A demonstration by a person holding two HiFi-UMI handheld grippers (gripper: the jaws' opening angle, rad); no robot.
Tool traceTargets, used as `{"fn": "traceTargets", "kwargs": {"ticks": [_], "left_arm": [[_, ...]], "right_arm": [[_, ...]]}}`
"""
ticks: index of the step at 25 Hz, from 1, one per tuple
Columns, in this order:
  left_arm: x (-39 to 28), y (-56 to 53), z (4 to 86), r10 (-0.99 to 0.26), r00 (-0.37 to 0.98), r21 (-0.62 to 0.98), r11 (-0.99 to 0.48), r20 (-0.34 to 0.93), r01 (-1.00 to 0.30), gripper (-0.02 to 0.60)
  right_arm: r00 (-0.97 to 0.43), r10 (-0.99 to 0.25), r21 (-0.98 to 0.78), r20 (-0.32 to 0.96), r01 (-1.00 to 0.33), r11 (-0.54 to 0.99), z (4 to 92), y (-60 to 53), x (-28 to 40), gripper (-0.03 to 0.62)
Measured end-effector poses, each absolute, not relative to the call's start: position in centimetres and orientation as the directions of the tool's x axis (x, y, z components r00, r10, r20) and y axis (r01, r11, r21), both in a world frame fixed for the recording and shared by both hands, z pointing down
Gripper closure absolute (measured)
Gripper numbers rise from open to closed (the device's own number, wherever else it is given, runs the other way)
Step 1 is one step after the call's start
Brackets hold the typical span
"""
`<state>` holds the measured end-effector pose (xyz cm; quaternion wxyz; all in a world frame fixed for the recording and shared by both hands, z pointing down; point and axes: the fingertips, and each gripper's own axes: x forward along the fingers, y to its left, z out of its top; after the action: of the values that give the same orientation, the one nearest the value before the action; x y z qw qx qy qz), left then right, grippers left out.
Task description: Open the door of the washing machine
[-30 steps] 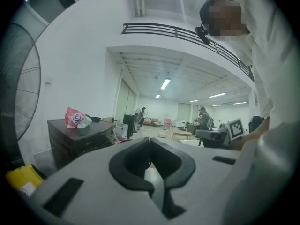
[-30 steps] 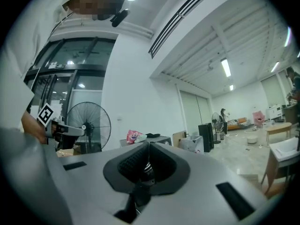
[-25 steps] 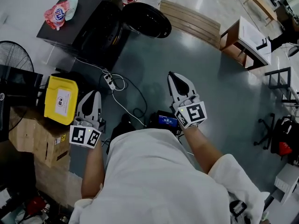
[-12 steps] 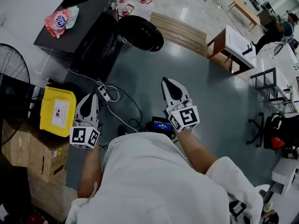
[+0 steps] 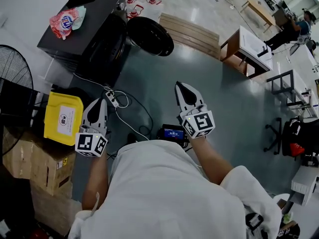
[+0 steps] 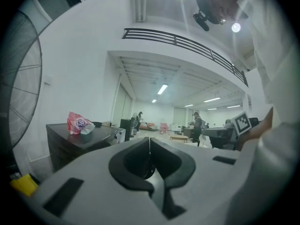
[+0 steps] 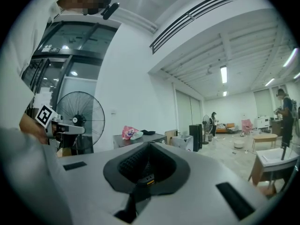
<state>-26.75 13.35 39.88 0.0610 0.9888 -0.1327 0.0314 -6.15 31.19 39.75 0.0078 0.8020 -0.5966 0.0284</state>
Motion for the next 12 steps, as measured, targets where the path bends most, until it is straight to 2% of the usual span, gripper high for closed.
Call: {"fn": "traceTargets", "kwargs": {"ticks": [12], "left_arm": [[-27.4, 13.8, 40.2, -0.263, 0.961, 0.121, -0.955, 0.079, -0.271, 0.57]], "right_arm": [[0.292, -0.953, -0.038, 0.077, -0.955, -0.295, 41.2, 31.5, -6.3, 0.563]]}}
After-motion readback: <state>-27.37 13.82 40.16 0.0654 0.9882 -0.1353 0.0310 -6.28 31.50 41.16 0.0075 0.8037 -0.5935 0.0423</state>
